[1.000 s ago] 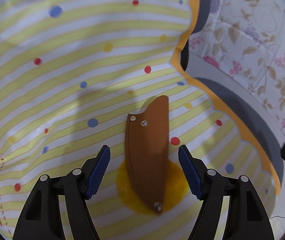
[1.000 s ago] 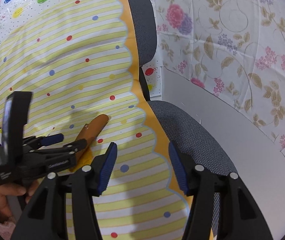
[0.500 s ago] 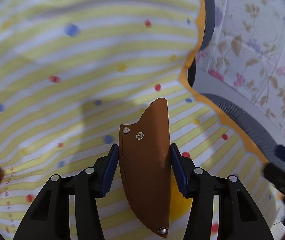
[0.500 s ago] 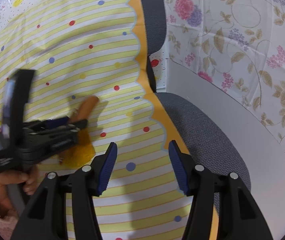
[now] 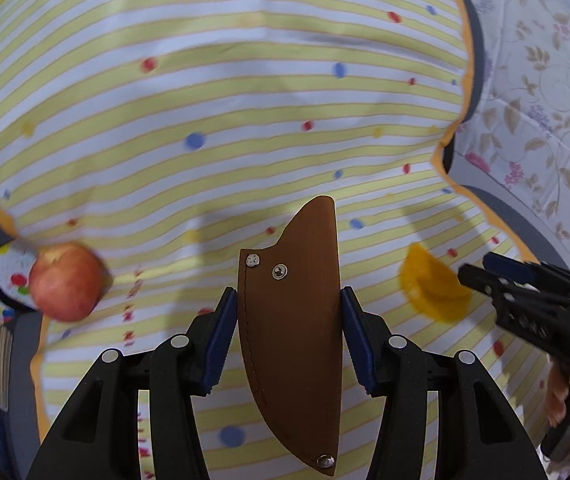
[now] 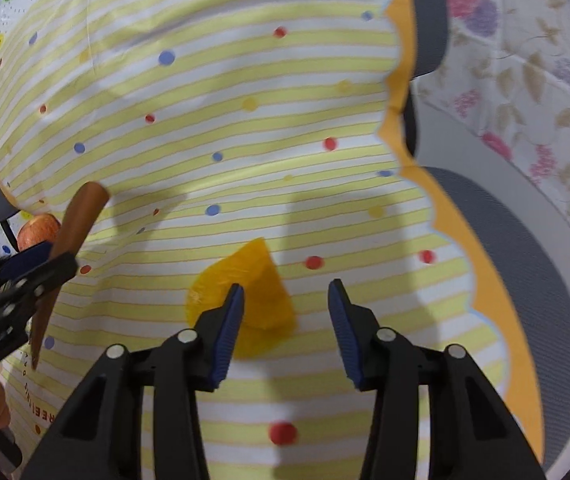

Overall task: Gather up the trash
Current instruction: 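Grasp the yellow paper liner with the right tool and lift it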

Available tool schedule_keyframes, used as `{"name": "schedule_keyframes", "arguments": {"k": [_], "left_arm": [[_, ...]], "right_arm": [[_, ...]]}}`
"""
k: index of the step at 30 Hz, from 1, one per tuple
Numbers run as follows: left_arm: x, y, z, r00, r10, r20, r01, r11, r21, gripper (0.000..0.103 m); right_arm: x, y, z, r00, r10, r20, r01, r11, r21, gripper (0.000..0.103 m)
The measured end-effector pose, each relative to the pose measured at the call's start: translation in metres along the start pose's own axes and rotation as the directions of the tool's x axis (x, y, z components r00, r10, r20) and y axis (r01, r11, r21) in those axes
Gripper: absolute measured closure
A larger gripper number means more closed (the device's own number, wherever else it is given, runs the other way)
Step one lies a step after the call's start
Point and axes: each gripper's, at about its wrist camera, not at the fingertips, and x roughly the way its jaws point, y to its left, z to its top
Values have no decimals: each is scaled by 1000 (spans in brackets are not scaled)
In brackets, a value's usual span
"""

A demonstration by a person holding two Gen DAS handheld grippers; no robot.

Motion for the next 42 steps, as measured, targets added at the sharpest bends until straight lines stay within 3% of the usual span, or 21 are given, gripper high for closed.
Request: {"name": "schedule_keyframes", "arguments": {"k": [3,5,8,15,19,20,21,23,32,42], "left_arm": [[1,6,-6,1000,13,-3,-13,1000,-3,51],[1,9,-9,1000,7,-6,-7,1000,-9,51],[0,10,-13,1000,1,-7,-1,1000,-9,51],[-3,10,-24,1000,-12,-16,12,1000,-13,51],[-11,9,-29,1000,-6,-10,6,1000,-11,51],[-12,10,-30,1000,-3,-8,3,1000,-10,51],[-15,10,-32,1000,-1,-6,1,1000,-11,51],[-20,10,-34,1000,3,-4,-3,1000,-13,51],[-72,10,-43,998,9,59,-7,999,-35,51],[-125,0,-71,996,7,90,-5,1000,-25,51]], "right_arm": [[13,3,2,1000,-16,-27,16,1000,0,61],[19,4,-1,998,-22,-55,23,1000,8,71],[17,3,-9,998,-14,-54,15,1000,11,75],[6,2,-25,997,62,-40,-59,996,67,76],[3,8,-30,998,52,-37,-50,998,49,76],[3,11,-31,998,39,-39,-38,999,35,78],[3,15,-32,999,27,-41,-26,1000,16,93],[0,20,-34,999,26,-34,-25,1000,3,99],[-89,50,-32,990,3,141,9,996,-87,101],[-149,66,-65,982,16,189,1,996,-90,101]]}}
